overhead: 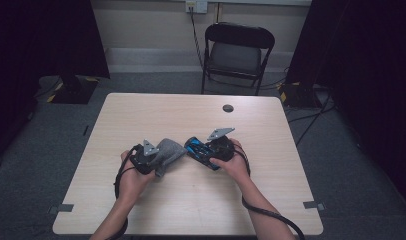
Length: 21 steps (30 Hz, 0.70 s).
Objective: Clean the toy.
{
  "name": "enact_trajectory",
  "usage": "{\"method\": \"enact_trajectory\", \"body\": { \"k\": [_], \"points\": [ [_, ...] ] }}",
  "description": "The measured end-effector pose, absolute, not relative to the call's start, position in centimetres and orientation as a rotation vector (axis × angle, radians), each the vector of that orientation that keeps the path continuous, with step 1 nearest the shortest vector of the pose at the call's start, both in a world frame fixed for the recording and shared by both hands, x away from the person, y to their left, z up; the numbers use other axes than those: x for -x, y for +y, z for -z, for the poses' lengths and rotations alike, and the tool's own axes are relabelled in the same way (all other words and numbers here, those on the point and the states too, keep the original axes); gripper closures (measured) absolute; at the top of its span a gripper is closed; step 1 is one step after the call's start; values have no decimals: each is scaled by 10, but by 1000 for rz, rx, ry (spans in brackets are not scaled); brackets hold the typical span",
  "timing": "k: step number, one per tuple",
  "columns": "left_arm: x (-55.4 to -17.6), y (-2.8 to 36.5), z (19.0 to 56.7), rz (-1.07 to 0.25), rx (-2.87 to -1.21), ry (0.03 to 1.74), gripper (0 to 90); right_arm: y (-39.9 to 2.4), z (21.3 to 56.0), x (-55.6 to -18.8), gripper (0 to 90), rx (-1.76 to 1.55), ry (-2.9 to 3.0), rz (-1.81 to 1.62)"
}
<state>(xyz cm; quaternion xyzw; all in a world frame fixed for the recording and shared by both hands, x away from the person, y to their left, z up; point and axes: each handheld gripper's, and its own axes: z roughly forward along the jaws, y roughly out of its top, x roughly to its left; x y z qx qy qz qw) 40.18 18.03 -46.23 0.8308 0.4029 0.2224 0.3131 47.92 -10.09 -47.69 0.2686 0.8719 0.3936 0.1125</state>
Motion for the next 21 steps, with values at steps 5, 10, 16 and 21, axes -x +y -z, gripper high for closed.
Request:
{"method": "enact_trajectory", "body": {
  "k": [5, 10, 16, 21],
  "points": [
    [-403, 179, 465, -594, -2197, 1074, 739, -97, 479, -479, 339, -771, 2566, -1109],
    [-407, 178, 467, -624, -2220, 1091, 738, -93, 480, -478, 352, -741, 2559, -1083],
    [-410, 177, 471, -604, -2230, 1100, 737, -97, 477, -482, 360, -794, 2583, -1120],
    [-410, 171, 472, -591, -2244, 1084, 736, -98, 477, -484, 409, -810, 2572, -1115]
  ]
}}
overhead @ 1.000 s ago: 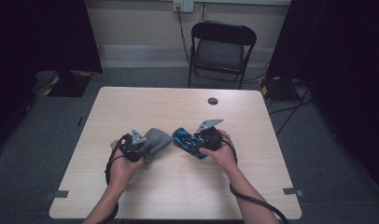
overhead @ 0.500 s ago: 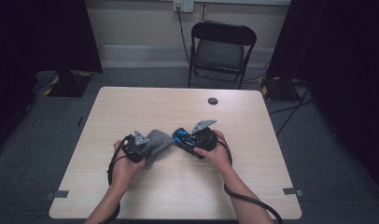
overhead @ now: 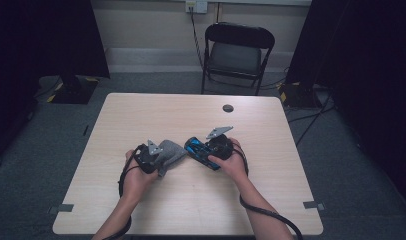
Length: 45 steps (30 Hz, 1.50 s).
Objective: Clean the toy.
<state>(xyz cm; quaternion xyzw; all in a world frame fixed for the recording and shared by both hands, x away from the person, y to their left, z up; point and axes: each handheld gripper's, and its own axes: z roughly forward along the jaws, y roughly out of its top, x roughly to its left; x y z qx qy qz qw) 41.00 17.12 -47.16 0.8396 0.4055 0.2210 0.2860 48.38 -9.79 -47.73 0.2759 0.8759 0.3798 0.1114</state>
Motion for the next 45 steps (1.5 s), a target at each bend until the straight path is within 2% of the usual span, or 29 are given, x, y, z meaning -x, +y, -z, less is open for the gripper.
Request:
{"method": "enact_trajectory", "body": {
  "k": [21, 45],
  "points": [
    [-398, 133, 475, -508, -2309, 979, 740, -96, 481, -477, 414, -835, 2503, -1137],
    [-378, 102, 475, -363, -2294, 877, 746, -98, 483, -476, 414, -851, 2493, -1158]
  ]
}}
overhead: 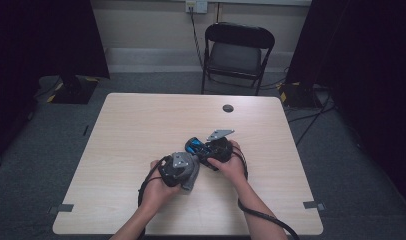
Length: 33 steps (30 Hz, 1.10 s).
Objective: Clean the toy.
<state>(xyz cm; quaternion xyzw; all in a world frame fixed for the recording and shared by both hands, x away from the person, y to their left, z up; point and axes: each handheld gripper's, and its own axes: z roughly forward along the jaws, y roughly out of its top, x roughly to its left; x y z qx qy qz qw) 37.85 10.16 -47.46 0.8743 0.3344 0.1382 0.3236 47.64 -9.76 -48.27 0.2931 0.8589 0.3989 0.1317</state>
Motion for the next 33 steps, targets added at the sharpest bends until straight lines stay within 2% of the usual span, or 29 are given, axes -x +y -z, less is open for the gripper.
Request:
{"method": "enact_trajectory", "body": {
  "k": [16, 33],
  "points": [
    [-369, 84, 475, -293, -2298, 804, 746, -97, 482, -477, 414, -856, 2499, -1150],
    [-360, 69, 475, -277, -2307, 747, 746, -98, 482, -477, 414, -860, 2500, -1156]
  ]
}}
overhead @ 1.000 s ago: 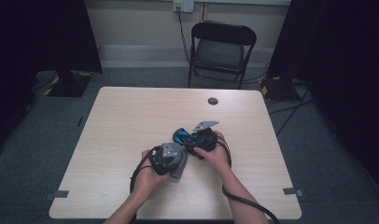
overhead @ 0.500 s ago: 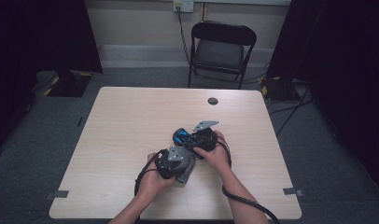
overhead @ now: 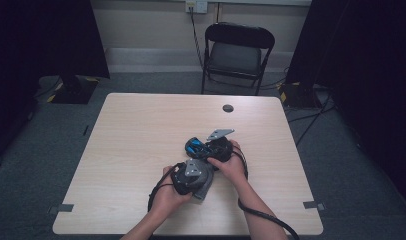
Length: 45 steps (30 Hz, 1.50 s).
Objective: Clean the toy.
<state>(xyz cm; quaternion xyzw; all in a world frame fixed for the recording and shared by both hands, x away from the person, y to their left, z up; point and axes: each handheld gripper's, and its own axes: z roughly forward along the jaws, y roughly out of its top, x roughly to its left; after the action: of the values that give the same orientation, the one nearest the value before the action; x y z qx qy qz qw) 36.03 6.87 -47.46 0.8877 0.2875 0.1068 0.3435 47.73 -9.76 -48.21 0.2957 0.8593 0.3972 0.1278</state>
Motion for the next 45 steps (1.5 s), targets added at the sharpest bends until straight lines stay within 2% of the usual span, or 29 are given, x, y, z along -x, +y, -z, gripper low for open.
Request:
{"method": "enact_trajectory", "body": {
  "k": [14, 25, 34, 45],
  "points": [
    [-353, 57, 475, -264, -2319, 685, 746, -98, 482, -477, 413, -860, 2500, -1157],
    [-348, 53, 472, -201, -2292, 658, 746, -100, 483, -477, 413, -867, 2501, -1166],
    [-339, 45, 464, -196, -2287, 569, 745, -100, 483, -477, 413, -868, 2499, -1173],
    [-351, 74, 455, -212, -2245, 661, 745, -101, 483, -477, 413, -869, 2503, -1172]
  ]
}}
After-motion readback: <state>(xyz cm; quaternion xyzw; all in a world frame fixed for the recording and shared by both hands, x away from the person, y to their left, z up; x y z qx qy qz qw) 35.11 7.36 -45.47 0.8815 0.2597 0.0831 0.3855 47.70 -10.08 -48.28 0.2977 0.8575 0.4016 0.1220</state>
